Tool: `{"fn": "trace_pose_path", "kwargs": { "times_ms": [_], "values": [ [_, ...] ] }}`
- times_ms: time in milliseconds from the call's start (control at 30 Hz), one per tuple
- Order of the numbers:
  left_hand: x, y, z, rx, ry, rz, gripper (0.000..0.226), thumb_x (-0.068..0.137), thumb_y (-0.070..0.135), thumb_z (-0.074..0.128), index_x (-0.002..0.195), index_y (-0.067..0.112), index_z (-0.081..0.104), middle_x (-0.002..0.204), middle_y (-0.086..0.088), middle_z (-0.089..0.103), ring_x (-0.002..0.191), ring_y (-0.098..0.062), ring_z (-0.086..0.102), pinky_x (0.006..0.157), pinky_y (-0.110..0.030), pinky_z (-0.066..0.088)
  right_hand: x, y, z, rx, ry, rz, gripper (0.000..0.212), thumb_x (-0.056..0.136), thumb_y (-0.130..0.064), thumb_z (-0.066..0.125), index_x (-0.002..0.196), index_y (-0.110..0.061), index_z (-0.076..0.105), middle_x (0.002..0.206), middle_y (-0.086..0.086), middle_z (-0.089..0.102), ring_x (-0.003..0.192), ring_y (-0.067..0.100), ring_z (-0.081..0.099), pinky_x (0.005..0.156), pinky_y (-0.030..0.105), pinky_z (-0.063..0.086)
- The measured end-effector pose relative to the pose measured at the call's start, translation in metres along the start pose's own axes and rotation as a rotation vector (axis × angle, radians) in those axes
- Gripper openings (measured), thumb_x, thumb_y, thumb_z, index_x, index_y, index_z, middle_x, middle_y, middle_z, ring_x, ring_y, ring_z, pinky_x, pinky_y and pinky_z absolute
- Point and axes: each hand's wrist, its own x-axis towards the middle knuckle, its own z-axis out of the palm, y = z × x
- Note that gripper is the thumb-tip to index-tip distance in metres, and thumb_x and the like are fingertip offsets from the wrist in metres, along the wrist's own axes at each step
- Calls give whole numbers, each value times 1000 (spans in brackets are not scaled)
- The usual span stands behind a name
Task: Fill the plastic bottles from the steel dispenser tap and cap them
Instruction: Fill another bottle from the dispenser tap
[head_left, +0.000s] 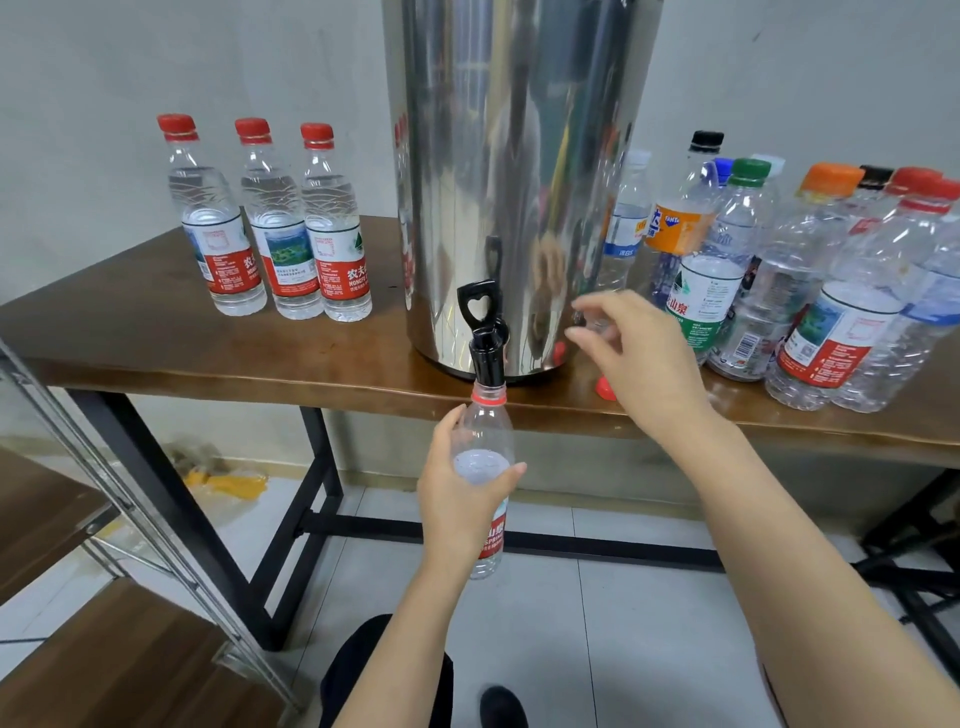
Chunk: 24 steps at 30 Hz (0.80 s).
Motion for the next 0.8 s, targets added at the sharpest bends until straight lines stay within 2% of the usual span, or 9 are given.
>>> {"fn": "trace_pose_path", "kwargs": {
  "times_ms": [67, 133, 233, 300, 367, 467, 600, 700, 800],
  "values": [
    [0, 0, 0, 19, 9, 20, 75, 69, 20, 89, 130, 37, 49, 116, 27, 58, 112, -6, 56, 101, -40, 50, 6, -28, -9, 86, 54, -118, 33, 93, -32, 64, 126, -24, 62, 107, -11, 59, 92, 10, 56, 81, 39, 52],
    [0, -1, 0, 44, 21, 51, 75, 69, 21, 88, 133, 33, 50, 124, 19, 59, 117, -10, 55, 103, -41, 49, 12, -53, -15, 90, 37, -216, 39, 93, -33, 64, 131, -25, 59, 107, -13, 56, 97, 7, 50, 77, 34, 47],
    [-1, -2, 1, 100, 33, 72, 78, 71, 24, 88, 139, 29, 49, 135, 9, 54, 126, -13, 50, 107, -38, 45, 22, -77, -17, -80, -44, -317, 38, 95, -33, 61, 133, -30, 58, 120, -9, 59, 109, 10, 43, 71, 30, 34],
    [-2, -1, 0, 114, 33, 78, 81, 72, 23, 87, 142, 27, 47, 139, 7, 52, 128, -14, 47, 108, -34, 42, 28, -83, -15, -201, -93, -331, 30, 97, -34, 58, 127, -33, 62, 118, -11, 60, 110, 12, 42, 69, 30, 32],
    [-3, 1, 1, 114, 30, 83, 82, 72, 24, 87, 143, 26, 46, 140, 6, 51, 129, -13, 47, 109, -35, 42, 30, -85, -13, -219, -103, -308, 23, 97, -36, 58, 119, -33, 65, 111, -14, 61, 105, 11, 41, 66, 30, 30],
    [-3, 1, 0, 104, 35, 78, 82, 71, 24, 88, 143, 26, 47, 139, 6, 53, 129, -14, 47, 109, -41, 44, 30, -87, -6, -198, -47, -288, 17, 94, -34, 64, 109, -27, 63, 104, -13, 61, 100, 8, 40, 62, 31, 28],
    [-3, 0, 1, 97, 51, 83, 81, 70, 23, 88, 141, 25, 50, 137, 7, 54, 127, -12, 49, 108, -41, 44, 27, -85, 5, -166, 28, -281, 14, 91, -29, 68, 97, -21, 59, 95, -11, 56, 90, 6, 35, 56, 30, 28],
    [-2, 0, 3, 88, 57, 77, 80, 70, 23, 89, 140, 26, 51, 132, 11, 54, 125, -11, 49, 107, -40, 45, 18, -81, 12, -130, 162, -331, 15, 84, -24, 73, 86, -18, 59, 86, -7, 55, 85, 9, 38, 48, 30, 35],
    [-2, -1, 5, 81, 58, 73, 80, 70, 23, 89, 140, 27, 51, 129, 14, 53, 125, -10, 50, 107, -37, 44, 3, -77, 18, -101, 320, -366, 14, 83, -20, 72, 79, -14, 60, 80, -3, 56, 80, 14, 45, 42, 29, 35]
  ]
}}
